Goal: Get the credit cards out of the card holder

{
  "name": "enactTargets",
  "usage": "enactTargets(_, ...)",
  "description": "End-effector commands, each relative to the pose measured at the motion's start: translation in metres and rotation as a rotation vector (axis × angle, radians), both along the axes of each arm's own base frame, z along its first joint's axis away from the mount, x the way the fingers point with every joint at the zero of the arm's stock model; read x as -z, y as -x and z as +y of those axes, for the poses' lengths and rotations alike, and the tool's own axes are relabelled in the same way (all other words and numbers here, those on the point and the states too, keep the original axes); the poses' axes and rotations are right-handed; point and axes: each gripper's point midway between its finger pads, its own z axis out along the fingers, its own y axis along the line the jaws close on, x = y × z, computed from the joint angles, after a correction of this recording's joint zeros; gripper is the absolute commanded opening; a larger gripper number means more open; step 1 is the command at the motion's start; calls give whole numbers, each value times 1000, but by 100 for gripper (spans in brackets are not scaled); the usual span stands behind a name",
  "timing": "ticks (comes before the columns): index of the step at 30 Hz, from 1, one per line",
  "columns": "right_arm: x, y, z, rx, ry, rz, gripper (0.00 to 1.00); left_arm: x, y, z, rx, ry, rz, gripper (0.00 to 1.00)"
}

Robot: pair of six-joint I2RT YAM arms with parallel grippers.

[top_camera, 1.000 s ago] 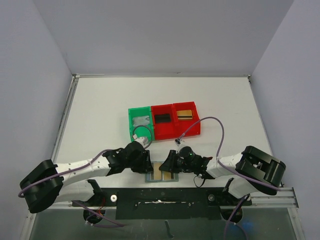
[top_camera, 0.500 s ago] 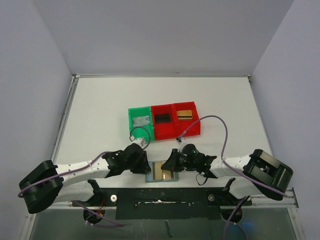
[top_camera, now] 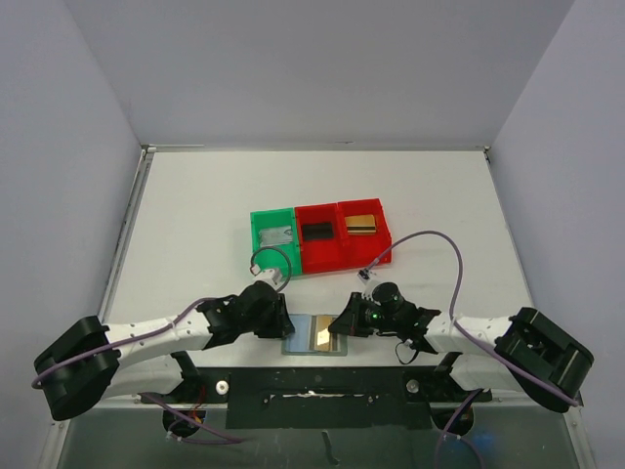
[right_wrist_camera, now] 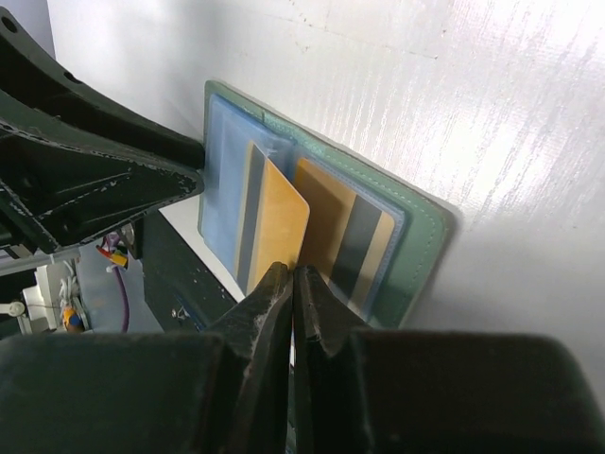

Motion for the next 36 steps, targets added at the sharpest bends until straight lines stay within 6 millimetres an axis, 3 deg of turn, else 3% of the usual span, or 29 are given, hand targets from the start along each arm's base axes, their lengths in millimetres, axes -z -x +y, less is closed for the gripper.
enactTargets(1, -11, -8, 9, -14, -43, -39, 2, -18, -14, 0, -30, 3, -69, 32)
enactTargets(9, -12, -12, 13, -30, -62, -41, 1, -69, -23, -30, 31, 140, -144, 37)
enactTargets(14, -6, -11, 7, -16, -51, -29, 1, -83, -22, -53, 108, 225, -156, 37)
enactTargets(20, -10, -11, 7, -19, -65, -38, 4, -54, -6, -65, 192, 208, -54, 28)
enactTargets(25, -16, -11, 11, -27, -101, -47, 10, -24, -2, -50, 207, 68, -18, 21)
enactTargets(27, -16, -9, 12, -33, -112, -40, 18, -12, -4, -38, 188, -9, -13, 18)
enactTargets(36, -15, 1, 18, -59, -159, -13, 25, 0, -3, -25, 166, -64, -10, 17)
